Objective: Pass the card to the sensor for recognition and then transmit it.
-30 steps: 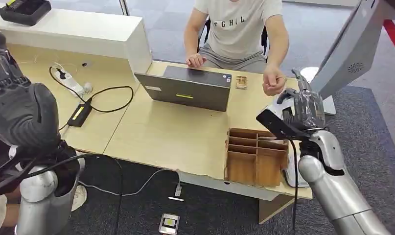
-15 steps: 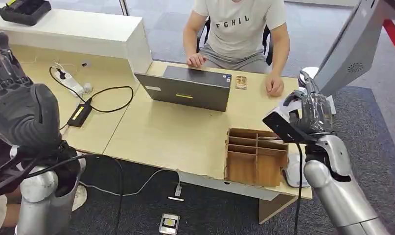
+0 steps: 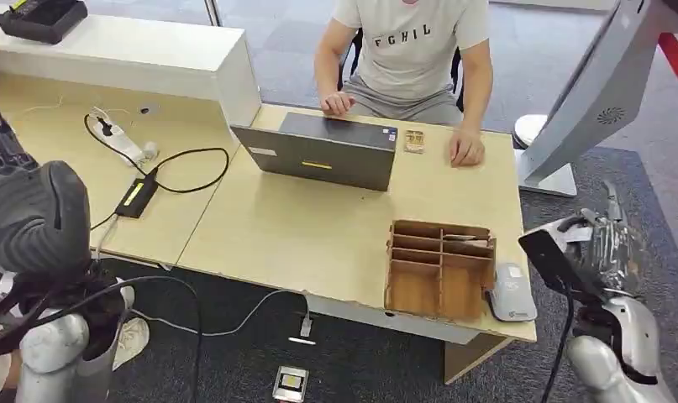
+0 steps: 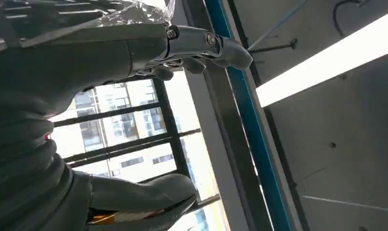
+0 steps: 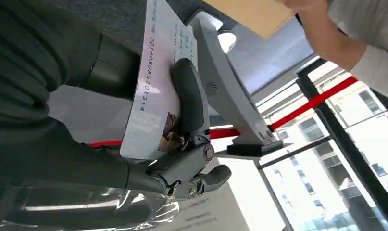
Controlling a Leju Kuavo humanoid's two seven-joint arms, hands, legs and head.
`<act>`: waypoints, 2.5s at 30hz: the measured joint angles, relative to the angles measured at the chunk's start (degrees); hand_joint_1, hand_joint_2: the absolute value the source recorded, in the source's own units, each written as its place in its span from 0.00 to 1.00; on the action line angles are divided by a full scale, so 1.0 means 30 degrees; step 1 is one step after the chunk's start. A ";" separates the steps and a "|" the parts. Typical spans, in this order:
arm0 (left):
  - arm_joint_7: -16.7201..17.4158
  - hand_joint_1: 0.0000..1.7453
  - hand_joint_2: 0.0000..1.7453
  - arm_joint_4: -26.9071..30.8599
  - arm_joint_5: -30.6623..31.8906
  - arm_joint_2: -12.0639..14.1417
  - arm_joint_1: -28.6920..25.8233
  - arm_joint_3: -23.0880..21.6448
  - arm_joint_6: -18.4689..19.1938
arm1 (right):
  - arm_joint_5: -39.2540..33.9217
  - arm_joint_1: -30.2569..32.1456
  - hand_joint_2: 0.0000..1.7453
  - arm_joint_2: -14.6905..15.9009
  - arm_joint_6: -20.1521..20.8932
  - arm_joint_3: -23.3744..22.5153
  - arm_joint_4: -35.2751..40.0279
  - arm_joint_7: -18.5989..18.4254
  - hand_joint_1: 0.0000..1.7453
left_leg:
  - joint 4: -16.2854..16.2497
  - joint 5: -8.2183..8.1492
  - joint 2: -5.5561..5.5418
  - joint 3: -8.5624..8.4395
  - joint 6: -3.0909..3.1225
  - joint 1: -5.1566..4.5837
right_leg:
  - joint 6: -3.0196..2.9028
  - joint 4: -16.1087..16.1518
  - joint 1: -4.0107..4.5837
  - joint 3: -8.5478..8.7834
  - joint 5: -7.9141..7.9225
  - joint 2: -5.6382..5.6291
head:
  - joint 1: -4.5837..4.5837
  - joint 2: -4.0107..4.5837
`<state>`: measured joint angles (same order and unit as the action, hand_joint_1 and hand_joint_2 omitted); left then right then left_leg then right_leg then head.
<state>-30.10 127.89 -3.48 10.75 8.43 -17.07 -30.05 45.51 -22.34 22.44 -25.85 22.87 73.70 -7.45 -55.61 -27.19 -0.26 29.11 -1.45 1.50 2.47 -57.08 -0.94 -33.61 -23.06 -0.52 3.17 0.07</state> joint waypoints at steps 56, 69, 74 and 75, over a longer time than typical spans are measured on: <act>-0.0043 0.00 1.00 -0.0080 -0.0582 0.0380 0.0880 -0.1005 -0.0780 | -0.3672 0.2833 1.00 -0.2003 -0.1014 -0.0797 -0.3831 0.2280 1.00 | 0.0004 0.0018 0.0002 -0.0007 -0.0009 0.0000 | -0.0003 -0.0003 0.0000 0.0003 0.0005 -0.0003 | 0.0007 0.0000; -0.0131 0.00 1.00 -0.0117 -0.0575 0.0365 0.0883 -0.1107 -0.0714 | -0.4212 0.1875 1.00 -0.2513 -0.1109 -0.0506 -0.6310 0.2528 1.00 | 0.0003 0.0017 -0.0002 0.0000 -0.0009 0.0000 | -0.0002 -0.0003 -0.0001 0.0002 0.0004 -0.0002 | 0.0000 0.0000; -0.0021 0.00 1.00 -0.0117 -0.0553 0.0365 0.0873 -0.1114 -0.0714 | -0.3941 0.1765 1.00 -0.2607 -0.1167 -0.0418 -0.7423 0.2543 1.00 | 0.0004 0.0017 -0.0002 -0.0001 -0.0009 0.0000 | -0.0003 -0.0002 -0.0001 0.0001 0.0003 -0.0002 | 0.0000 0.0000; -0.0007 0.00 1.00 -0.0117 -0.0553 0.0365 0.0873 -0.1107 -0.0714 | -0.3840 0.1701 1.00 -0.2629 -0.1241 -0.0411 -0.7590 0.2535 1.00 | 0.0004 0.0017 -0.0001 -0.0003 -0.0009 0.0001 | -0.0003 -0.0003 0.0000 0.0001 0.0004 -0.0002 | 0.0007 0.0000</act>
<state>-30.12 127.54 -5.14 11.85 11.05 -20.39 -32.20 33.99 -17.24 14.56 -29.57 21.64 50.93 0.15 -55.60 -27.14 -0.26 29.10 -1.48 1.50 2.46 -57.09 -0.93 -33.61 -23.05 -0.53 3.19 0.07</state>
